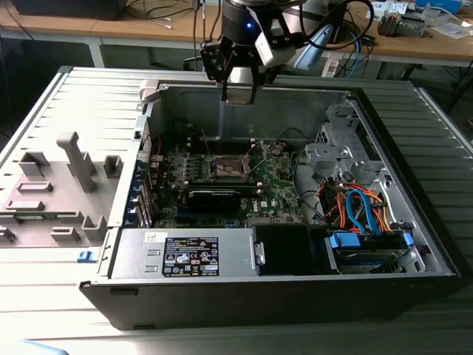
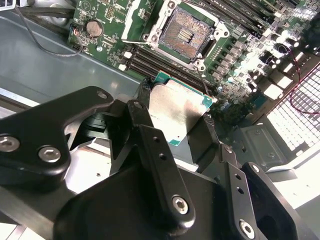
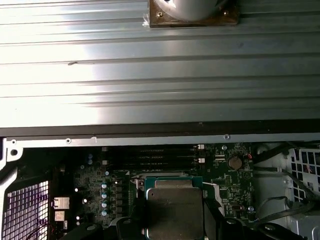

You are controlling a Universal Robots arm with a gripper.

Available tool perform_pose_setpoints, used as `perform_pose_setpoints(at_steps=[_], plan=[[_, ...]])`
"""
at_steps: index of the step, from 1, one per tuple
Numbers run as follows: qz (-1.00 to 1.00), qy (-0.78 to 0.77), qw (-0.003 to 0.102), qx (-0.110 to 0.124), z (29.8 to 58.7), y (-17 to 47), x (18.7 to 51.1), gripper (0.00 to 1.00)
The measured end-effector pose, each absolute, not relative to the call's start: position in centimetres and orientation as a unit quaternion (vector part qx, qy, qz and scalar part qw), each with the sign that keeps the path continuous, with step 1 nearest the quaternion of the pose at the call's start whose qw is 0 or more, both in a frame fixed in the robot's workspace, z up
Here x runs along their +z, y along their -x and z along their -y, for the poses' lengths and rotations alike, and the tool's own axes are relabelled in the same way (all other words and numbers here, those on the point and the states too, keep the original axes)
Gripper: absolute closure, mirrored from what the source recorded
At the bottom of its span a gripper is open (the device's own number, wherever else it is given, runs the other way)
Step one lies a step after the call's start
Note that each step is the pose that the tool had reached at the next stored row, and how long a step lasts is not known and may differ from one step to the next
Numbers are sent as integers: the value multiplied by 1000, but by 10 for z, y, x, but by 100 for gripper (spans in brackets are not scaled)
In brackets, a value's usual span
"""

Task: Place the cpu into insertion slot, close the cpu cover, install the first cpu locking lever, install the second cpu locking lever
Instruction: 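Place the cpu into insertion slot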

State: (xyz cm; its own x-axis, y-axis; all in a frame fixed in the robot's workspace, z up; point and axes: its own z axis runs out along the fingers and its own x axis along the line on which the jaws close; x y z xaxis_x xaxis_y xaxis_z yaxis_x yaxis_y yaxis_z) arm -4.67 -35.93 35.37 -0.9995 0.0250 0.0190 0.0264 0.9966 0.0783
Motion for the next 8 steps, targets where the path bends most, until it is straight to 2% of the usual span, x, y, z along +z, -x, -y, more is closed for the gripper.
perform_pose_setpoints(at_steps=[8], plan=[[999, 13, 9, -39, 361, 47, 353, 45]])
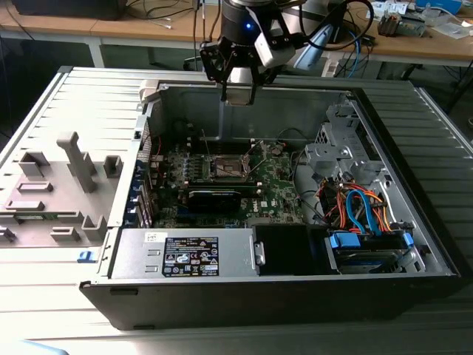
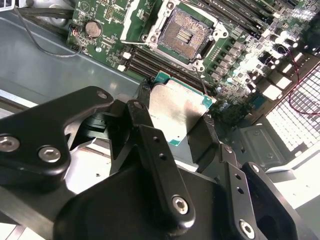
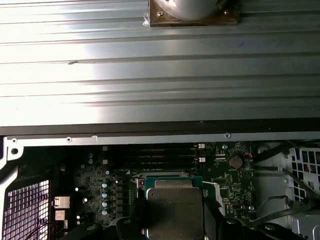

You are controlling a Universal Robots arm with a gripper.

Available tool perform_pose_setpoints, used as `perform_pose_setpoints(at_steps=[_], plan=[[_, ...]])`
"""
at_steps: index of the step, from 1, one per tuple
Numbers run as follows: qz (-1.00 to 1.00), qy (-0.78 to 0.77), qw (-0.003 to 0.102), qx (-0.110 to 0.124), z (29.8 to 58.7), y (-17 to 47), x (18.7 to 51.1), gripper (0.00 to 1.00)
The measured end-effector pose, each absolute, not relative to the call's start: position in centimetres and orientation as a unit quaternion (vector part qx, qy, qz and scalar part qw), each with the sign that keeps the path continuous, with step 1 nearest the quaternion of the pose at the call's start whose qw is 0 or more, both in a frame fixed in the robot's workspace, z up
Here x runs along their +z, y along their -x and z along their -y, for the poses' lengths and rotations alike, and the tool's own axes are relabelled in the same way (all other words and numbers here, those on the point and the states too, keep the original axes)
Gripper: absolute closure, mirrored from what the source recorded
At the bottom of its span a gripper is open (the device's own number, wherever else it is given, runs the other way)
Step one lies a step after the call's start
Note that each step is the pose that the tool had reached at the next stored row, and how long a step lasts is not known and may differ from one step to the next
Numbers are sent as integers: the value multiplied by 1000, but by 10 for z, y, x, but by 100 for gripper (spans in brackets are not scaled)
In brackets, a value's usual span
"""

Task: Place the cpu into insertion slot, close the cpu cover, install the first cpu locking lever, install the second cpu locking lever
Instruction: 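Place the cpu into insertion slot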

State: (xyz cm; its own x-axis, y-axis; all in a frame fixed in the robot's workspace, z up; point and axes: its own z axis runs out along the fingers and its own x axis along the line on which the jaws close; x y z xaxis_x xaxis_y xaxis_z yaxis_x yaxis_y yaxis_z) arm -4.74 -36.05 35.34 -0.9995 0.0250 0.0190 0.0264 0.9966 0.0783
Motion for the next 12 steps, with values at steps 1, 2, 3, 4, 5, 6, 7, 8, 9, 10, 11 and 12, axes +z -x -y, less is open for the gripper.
perform_pose_setpoints(at_steps=[1, 2, 3, 4, 5, 6, 7, 8, 9, 10, 11, 12], plan=[[999, 13, 9, -39, 361, 48, 353, 45], [999, 13, 9, -39, 361, 48, 353, 45], [999, 13, 9, -39, 362, 48, 353, 45], [999, 13, 9, -39, 362, 48, 353, 45], [999, 13, 9, -39, 362, 48, 353, 45], [999, 13, 9, -39, 362, 48, 353, 45], [999, 13, 9, -39, 362, 48, 353, 45], [999, 13, 9, -39, 362, 48, 353, 45], [999, 13, 9, -39, 363, 48, 353, 45], [999, 13, 9, -39, 363, 48, 353, 45], [999, 13, 9, -39, 363, 48, 353, 45], [999, 13, 9, -39, 363, 48, 353, 45]])
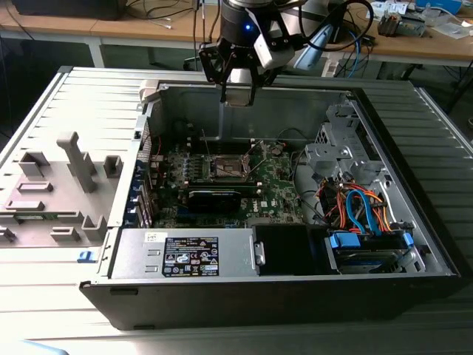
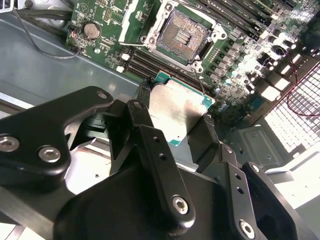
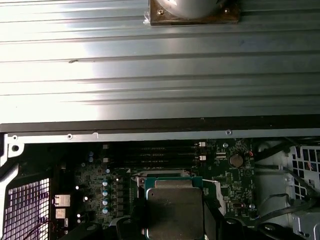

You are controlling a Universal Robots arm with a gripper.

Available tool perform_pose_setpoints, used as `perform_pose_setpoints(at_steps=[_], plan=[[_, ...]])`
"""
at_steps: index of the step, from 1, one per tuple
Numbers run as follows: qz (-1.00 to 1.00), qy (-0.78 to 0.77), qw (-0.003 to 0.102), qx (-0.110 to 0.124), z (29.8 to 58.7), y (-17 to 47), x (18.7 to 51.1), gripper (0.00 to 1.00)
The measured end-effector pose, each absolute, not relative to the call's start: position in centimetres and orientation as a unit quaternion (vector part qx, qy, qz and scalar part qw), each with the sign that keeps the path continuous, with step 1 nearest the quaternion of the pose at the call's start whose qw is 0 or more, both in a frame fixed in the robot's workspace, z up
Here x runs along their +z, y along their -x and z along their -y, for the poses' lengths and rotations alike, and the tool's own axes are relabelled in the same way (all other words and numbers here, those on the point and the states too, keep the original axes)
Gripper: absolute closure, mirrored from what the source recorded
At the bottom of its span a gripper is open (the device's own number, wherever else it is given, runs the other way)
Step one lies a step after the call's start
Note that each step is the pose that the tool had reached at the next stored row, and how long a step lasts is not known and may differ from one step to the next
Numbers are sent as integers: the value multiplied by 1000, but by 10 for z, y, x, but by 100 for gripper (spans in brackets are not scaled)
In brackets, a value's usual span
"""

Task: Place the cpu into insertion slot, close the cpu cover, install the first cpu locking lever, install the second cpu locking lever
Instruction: 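Place the cpu into insertion slot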

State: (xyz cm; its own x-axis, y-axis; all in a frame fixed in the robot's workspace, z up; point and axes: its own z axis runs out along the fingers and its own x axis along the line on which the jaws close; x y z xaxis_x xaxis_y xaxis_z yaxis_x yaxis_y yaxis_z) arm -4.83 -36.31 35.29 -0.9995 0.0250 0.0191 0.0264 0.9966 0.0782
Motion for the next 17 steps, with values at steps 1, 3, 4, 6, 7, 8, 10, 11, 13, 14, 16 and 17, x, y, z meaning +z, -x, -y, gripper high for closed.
perform_pose_setpoints(at_steps=[1, 3, 4, 6, 7, 8, 10, 11, 13, 14, 16, 17], plan=[[999, 13, 9, -39, 363, 48, 353, 45], [999, 13, 9, -39, 364, 48, 353, 45], [999, 13, 9, -39, 364, 49, 353, 45], [999, 13, 9, -39, 364, 49, 353, 45], [999, 13, 9, -39, 364, 49, 353, 45], [999, 13, 9, -39, 364, 49, 352, 45], [999, 13, 9, -39, 365, 49, 352, 45], [999, 13, 9, -39, 365, 49, 352, 45], [999, 13, 9, -39, 365, 50, 352, 45], [999, 13, 9, -39, 365, 50, 352, 45], [999, 13, 9, -39, 365, 51, 351, 45], [999, 13, 9, -39, 365, 51, 351, 45]])
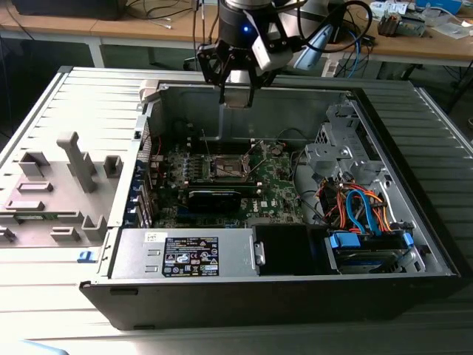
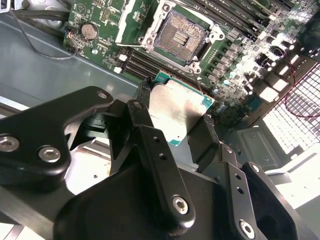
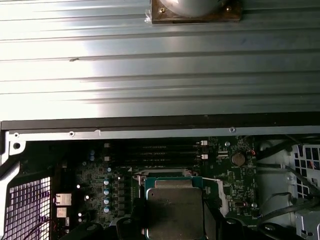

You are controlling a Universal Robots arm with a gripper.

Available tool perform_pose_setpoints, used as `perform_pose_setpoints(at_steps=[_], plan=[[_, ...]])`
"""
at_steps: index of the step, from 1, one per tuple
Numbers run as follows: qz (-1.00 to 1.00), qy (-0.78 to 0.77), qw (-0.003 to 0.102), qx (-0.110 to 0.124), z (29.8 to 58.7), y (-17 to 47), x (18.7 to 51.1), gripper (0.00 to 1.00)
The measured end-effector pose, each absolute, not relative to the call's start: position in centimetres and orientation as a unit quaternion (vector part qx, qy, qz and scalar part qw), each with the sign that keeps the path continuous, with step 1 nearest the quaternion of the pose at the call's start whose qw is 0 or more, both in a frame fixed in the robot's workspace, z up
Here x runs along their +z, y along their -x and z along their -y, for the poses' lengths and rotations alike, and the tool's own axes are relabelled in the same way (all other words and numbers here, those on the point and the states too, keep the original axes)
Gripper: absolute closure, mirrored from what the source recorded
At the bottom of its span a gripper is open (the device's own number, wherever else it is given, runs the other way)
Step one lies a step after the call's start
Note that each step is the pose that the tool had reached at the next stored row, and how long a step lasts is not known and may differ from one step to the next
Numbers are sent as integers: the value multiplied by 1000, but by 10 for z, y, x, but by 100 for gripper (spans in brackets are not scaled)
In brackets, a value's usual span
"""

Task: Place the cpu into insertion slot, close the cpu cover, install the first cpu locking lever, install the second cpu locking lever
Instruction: 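Place the cpu into insertion slot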

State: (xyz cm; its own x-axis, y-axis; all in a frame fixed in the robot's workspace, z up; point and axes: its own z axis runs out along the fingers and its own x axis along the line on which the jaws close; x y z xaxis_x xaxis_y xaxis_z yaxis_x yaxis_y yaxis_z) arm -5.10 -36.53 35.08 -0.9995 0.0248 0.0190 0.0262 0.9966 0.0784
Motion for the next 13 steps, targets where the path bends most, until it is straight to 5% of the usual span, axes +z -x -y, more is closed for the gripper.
perform_pose_setpoints(at_steps=[13], plan=[[999, 13, 9, -39, 373, 53, 348, 45]])
